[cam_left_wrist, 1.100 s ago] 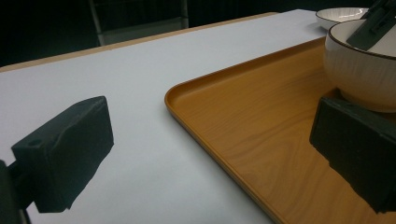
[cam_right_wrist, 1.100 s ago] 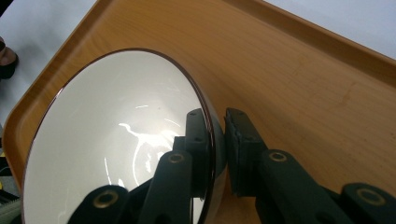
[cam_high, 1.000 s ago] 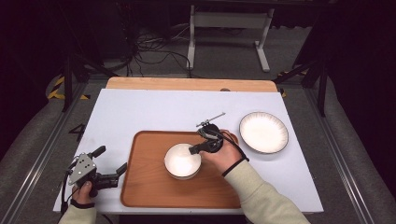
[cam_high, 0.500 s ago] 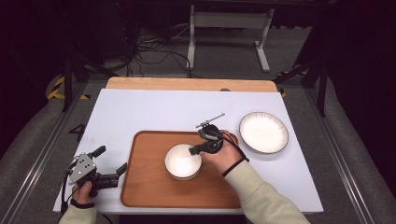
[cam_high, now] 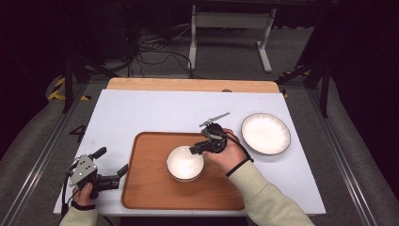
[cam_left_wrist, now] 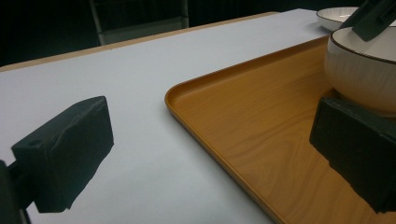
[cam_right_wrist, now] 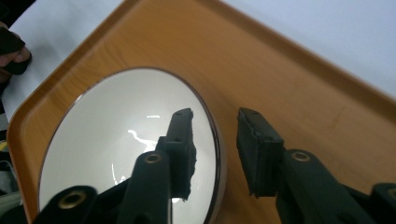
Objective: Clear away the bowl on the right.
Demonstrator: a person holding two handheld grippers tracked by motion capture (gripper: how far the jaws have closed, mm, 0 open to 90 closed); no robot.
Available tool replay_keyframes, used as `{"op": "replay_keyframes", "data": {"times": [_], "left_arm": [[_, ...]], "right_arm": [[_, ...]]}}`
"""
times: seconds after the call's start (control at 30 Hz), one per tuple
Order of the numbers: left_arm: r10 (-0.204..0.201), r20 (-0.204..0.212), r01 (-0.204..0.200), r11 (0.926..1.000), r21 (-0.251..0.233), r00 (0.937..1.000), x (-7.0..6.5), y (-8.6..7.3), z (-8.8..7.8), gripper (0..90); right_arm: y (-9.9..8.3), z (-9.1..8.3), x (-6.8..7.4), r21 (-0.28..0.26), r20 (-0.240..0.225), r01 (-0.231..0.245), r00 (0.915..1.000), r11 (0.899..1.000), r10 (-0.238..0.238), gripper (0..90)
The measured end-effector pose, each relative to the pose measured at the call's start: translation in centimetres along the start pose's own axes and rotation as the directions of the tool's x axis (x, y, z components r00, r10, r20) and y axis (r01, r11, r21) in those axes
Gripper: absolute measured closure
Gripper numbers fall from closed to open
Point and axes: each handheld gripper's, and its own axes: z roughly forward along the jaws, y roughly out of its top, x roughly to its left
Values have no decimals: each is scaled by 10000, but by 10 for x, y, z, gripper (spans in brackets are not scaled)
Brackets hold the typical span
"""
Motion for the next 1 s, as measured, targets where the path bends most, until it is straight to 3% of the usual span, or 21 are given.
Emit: {"op": "replay_keyframes", "data": {"times": [0.17, 0.37, 0.43, 0.57, 0.87, 1.0], "left_arm": [[1, -10, -1, 10000, -2, 10000, 0, 0, 0, 3], [-3, -45, 3, 10000, -40, 10000, 0, 0, 0, 3], [-11, -58, 11, 10000, -58, 10000, -1, 0, 0, 3], [-7, -64, 7, 10000, -44, 10000, -1, 0, 0, 3], [18, -46, -18, 10000, -50, 10000, -1, 0, 0, 3], [18, -57, -19, 10000, -51, 10000, -1, 0, 0, 4]], "right_arm": [[3, -14, 2, -919, 196, 787, 9968, 9927, -772, 613], [4, -26, 5, -1803, 396, 1799, 9837, 9670, -1756, 608], [3, -29, 6, -2173, 524, 2273, 9738, 9493, -2212, 590], [0, -31, 7, -3044, 853, 3289, 9441, 8940, -3183, 550], [-6, -39, 6, -4446, 1158, 3879, 9187, 8074, -3776, 493], [-8, -44, 4, -4841, 1211, 3983, 9123, 7791, -3911, 476]]}}
